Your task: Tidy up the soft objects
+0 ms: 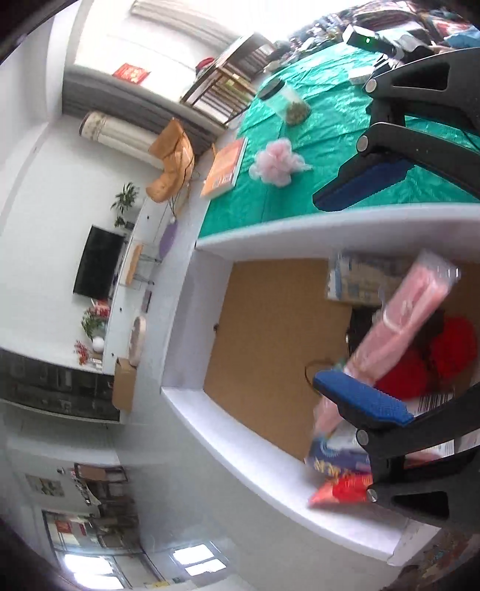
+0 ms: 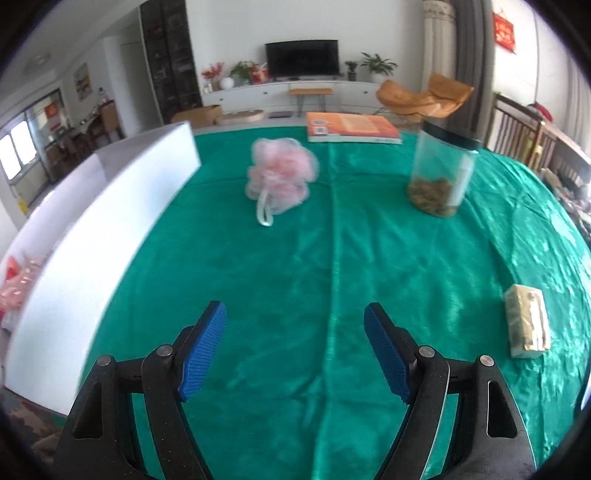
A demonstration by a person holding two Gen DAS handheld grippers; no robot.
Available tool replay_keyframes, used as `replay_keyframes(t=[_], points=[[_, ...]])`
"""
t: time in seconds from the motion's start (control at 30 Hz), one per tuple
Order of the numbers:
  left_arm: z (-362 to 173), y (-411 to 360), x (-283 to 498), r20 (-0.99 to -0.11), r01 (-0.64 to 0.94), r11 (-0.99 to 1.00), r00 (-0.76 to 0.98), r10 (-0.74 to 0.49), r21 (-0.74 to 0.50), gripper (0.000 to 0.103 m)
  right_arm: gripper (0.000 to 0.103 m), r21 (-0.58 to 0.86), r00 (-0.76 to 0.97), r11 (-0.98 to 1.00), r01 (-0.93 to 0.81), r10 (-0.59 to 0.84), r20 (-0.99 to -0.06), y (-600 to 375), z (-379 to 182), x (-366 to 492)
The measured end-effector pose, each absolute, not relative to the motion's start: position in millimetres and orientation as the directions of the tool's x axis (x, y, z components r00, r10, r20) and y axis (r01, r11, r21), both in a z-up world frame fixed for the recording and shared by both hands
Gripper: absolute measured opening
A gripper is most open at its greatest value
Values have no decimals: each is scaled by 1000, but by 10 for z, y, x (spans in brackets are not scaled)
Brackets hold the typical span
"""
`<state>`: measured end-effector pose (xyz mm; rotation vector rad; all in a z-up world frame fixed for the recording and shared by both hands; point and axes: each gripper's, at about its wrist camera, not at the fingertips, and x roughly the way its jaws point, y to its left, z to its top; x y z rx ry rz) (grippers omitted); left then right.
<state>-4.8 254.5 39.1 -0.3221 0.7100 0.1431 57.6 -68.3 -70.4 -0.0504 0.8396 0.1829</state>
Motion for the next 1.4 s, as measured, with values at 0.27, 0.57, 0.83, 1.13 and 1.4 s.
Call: replay_keyframes(t=[0.27,0.57,0.83,1.13,1.4], points=[[386,1121,348,-682,95,973,699,-215,-208,98,79,18,633,999,-38,38,-773,-1254,-1025,590],[-581,267,783,-819,134,973,526,-229,-186,98,79,46,613,999,29,18,-790,-1345,-1065,594],[-1058,459,1062,-849,45,995,519,-96,-85,98,86,-2,613,1000,20,-14,-790,-1246,-1107,626],[-1141,420,1080,-831,74,997,554,-49,-10,103,87,1,613,1000,20,-11,-790,-1261,-1109,621],[-1137,411,1091,-827,74,997,559,-48,-8,103,89,1,613,1000,20,-12,-790,-1262,-1108,618]])
